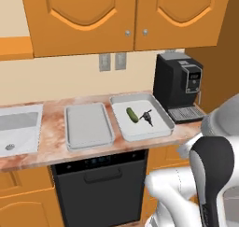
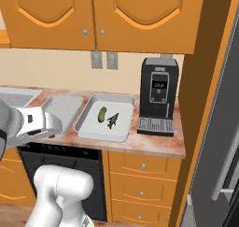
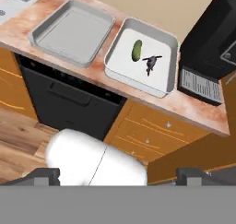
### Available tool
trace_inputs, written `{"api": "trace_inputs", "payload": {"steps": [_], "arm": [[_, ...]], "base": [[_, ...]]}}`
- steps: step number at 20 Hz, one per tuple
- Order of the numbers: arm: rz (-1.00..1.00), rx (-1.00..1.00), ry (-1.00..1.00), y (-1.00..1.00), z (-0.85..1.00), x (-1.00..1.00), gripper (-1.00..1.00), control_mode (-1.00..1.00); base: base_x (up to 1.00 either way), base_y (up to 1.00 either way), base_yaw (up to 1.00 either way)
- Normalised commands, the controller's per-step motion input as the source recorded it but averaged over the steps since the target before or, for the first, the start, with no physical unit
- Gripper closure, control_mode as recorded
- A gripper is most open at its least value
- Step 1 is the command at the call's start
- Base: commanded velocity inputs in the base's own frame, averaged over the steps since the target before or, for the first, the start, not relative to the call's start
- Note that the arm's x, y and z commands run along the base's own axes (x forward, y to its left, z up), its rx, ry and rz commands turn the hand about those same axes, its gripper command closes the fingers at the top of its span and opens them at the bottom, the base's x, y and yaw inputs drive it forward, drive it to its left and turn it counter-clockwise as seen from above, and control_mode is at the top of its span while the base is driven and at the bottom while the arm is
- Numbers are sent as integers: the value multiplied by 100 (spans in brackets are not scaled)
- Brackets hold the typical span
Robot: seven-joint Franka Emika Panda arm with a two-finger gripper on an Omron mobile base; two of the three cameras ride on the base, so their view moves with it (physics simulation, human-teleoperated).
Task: Place one cucumber and one fish in each tupperware on the nearby counter, to pack two identical lunches.
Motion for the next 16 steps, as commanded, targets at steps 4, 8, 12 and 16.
{"api": "trace_inputs", "payload": {"steps": [4,8,12,16], "arm": [[0,0,0,0,0,0,-100,100],[0,0,0,0,0,0,-100,100],[0,0,0,0,0,0,-100,100],[0,0,0,0,0,0,-100,100]], "base": [[-100,-56,0],[-100,-81,-4],[-100,-97,-3],[-59,-100,0]]}}
